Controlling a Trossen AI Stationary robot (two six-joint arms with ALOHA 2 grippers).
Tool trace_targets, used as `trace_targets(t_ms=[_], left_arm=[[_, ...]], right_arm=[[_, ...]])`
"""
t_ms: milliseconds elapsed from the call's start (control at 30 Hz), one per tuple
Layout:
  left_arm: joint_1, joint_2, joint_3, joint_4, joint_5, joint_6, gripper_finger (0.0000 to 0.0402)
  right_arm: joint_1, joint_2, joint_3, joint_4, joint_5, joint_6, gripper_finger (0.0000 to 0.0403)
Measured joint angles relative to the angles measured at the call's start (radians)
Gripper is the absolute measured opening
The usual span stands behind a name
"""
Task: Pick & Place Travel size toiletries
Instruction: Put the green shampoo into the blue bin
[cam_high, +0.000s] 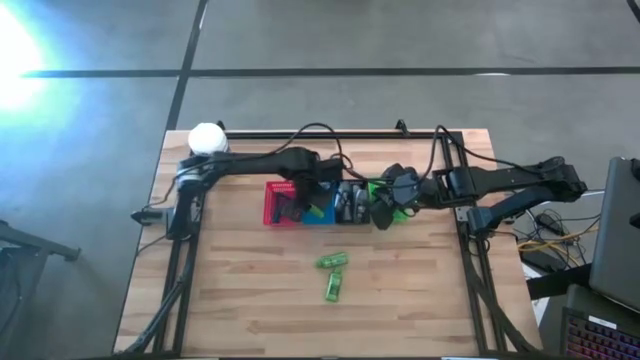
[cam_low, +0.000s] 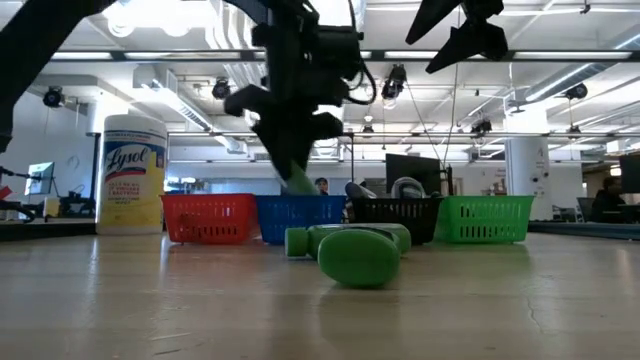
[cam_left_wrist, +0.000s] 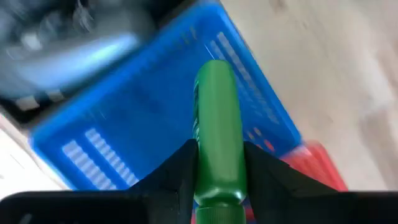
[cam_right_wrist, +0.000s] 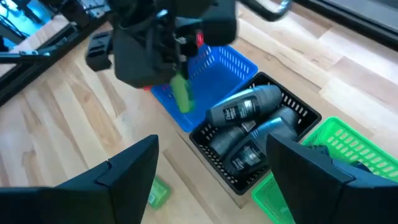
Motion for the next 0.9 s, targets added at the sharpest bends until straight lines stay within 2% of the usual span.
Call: trace_targets(t_ms=[200, 500, 600, 833, 900], left_arm=[[0.007, 0.050, 0.060, 0.051, -0.059, 0.026, 0.0119], [-0.002, 0.066, 0.022, 0.037, -0.066, 0.028, 0.0119], [-0.008, 0.066, 0.022, 0.073, -0.119, 0.021, 0.0123], [-0.015, 0.064, 0.022, 0.157, -0.137, 0.010, 0.0191], [-0.016, 0.064, 0.022, 0.176, -0.180, 0.011, 0.0215]], right_arm=[[0.002, 0.000, -0.002, -0.020, -0.019, 0.004, 0.0304], [0.002, 0.000, -0.004, -0.021, -0.024, 0.003, 0.0298], [0.002, 0.000, -0.004, -0.021, -0.025, -0.004, 0.0289], [0.002, 0.000, -0.005, -0.022, -0.043, -0.008, 0.0273], [0.003, 0.000, -0.006, -0.022, -0.048, -0.008, 0.0269]])
